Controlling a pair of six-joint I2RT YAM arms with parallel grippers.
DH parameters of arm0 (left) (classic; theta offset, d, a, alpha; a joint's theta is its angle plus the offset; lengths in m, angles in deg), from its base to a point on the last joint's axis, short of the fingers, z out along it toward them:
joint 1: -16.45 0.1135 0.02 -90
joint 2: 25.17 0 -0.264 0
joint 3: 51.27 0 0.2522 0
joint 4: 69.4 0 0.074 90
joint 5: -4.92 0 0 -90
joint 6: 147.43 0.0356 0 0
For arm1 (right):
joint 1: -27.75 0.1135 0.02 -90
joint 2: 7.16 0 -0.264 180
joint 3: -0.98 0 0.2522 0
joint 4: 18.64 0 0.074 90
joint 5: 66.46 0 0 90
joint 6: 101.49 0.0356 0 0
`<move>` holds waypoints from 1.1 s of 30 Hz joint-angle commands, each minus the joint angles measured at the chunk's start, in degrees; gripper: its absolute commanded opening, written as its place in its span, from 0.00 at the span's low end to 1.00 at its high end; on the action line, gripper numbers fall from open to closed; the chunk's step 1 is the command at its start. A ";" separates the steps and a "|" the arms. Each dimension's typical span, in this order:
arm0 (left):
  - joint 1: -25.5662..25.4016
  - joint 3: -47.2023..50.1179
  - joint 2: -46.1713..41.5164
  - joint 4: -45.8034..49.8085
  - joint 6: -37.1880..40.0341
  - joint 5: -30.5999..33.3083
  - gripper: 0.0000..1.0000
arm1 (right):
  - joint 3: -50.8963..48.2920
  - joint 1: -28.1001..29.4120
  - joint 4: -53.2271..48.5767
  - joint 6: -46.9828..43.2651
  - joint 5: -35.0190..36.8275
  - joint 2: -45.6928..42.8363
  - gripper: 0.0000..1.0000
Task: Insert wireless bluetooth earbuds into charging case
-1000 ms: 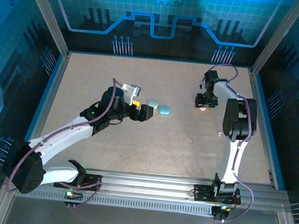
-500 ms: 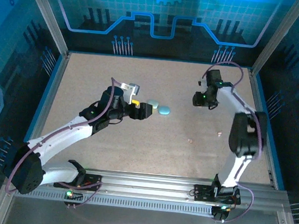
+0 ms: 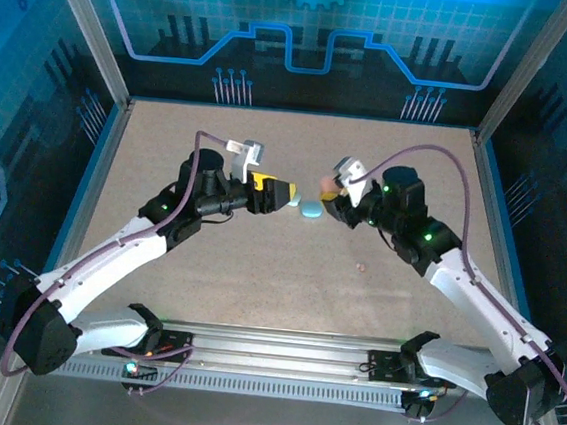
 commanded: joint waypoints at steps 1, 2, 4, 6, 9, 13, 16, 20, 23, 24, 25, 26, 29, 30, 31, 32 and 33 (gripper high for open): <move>-0.90 -2.70 0.57 -2.56 -1.06 -5.79 0.75 | -0.43 3.03 4.45 -8.65 1.92 -1.49 0.27; -1.57 -3.13 0.99 -2.49 -0.63 -6.13 0.74 | 0.02 3.83 3.84 -9.40 2.31 -1.32 0.27; -2.72 -4.16 1.65 -1.52 0.53 -6.26 0.72 | 0.92 5.07 2.91 -10.34 2.62 -0.83 0.27; -3.57 -5.15 2.49 -0.44 1.39 -6.32 0.70 | 1.35 5.97 3.02 -10.85 2.86 -0.56 0.27; -4.54 -5.97 3.33 0.58 2.35 -6.42 0.67 | 1.59 6.79 3.46 -11.35 3.25 -0.25 0.28; -4.86 -6.45 4.12 1.17 2.54 -6.37 0.64 | 1.63 7.56 3.98 -11.73 3.38 -0.25 0.28; -5.16 -6.99 4.84 1.89 2.57 -6.35 0.60 | 1.44 7.89 4.79 -11.82 3.40 -0.17 0.29; -5.31 -7.77 5.94 3.38 2.76 -5.84 0.57 | 1.58 8.48 5.23 -12.15 3.21 0.10 0.29; -5.55 -8.06 6.56 3.36 2.20 -5.42 0.53 | 1.61 8.94 5.64 -12.86 3.11 0.34 0.30; -5.52 -8.19 6.71 3.40 2.10 -5.36 0.52 | 1.65 9.15 5.67 -13.11 3.15 0.36 0.30; -5.49 -8.30 6.91 3.49 1.93 -5.45 0.51 | 1.63 9.32 6.07 -13.30 3.37 0.36 0.30; -5.56 -8.39 7.12 3.50 1.69 -5.24 0.49 | 1.56 9.60 6.37 -13.40 3.55 0.36 0.31; -5.56 -8.69 6.95 5.05 1.55 -3.91 0.36 | 1.59 10.20 7.01 -14.02 4.51 0.24 0.33; -5.56 -8.48 6.58 4.91 1.15 -3.43 0.33 | 1.34 10.25 7.42 -13.93 4.80 0.00 0.34; -5.43 -7.90 5.99 3.95 0.20 -3.04 0.29 | 0.76 10.25 8.39 -13.84 5.02 -0.53 0.35; -5.33 -7.08 5.27 2.35 -1.42 -2.71 0.24 | -0.17 10.22 9.80 -13.77 5.28 -1.28 0.38; -5.35 -6.31 4.61 0.89 -3.23 -2.37 0.20 | -1.32 10.20 11.44 -13.84 5.39 -2.12 0.40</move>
